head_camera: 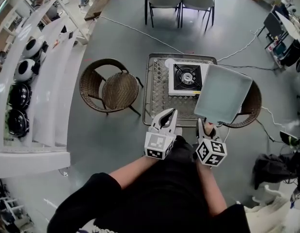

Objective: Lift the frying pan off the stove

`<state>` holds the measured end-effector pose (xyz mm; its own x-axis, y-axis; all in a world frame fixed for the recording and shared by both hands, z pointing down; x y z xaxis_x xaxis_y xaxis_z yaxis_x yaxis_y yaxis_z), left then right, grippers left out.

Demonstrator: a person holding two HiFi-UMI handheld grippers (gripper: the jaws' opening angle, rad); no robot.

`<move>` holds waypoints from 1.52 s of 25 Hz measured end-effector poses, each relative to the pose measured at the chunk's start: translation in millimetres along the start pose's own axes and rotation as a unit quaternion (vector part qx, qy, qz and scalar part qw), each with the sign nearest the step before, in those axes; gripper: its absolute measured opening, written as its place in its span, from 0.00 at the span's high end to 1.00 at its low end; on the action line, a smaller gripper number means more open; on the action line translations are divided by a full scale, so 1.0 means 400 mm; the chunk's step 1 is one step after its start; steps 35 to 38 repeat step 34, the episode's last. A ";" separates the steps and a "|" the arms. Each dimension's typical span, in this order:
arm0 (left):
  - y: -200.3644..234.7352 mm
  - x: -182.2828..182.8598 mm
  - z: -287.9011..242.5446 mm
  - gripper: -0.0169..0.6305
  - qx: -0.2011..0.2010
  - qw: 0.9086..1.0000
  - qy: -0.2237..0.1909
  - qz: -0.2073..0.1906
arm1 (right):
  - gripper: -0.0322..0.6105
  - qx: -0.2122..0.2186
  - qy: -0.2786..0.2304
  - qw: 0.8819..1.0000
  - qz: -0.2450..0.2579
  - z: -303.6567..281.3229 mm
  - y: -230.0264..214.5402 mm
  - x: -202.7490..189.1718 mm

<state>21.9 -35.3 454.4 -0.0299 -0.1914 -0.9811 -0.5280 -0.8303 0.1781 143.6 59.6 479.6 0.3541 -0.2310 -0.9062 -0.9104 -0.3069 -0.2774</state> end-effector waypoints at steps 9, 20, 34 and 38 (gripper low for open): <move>0.008 0.011 0.058 0.96 0.004 1.000 -0.012 -0.003 | 0.74 -0.003 -0.011 1.000 0.026 0.030 0.042 -0.004; 0.024 0.019 0.109 0.96 0.029 0.999 -0.023 0.001 | 0.74 0.021 -0.006 0.999 0.045 0.040 0.084 -0.010; -0.013 -0.009 0.125 0.96 0.021 1.000 -0.021 0.009 | 0.74 0.028 0.006 0.999 0.032 0.054 0.070 -0.042; -0.013 -0.009 0.125 0.96 0.021 1.000 -0.021 0.009 | 0.74 0.028 0.006 0.999 0.032 0.054 0.070 -0.042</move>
Point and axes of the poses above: the fingertips, and each gripper's own axes: z backward along the fingers, y to its left, x out of its top, the point moved 3 cm from there along z, backward along the fingers, and after that the axes turned 8 degrees about -y, right-handed, at the moved point
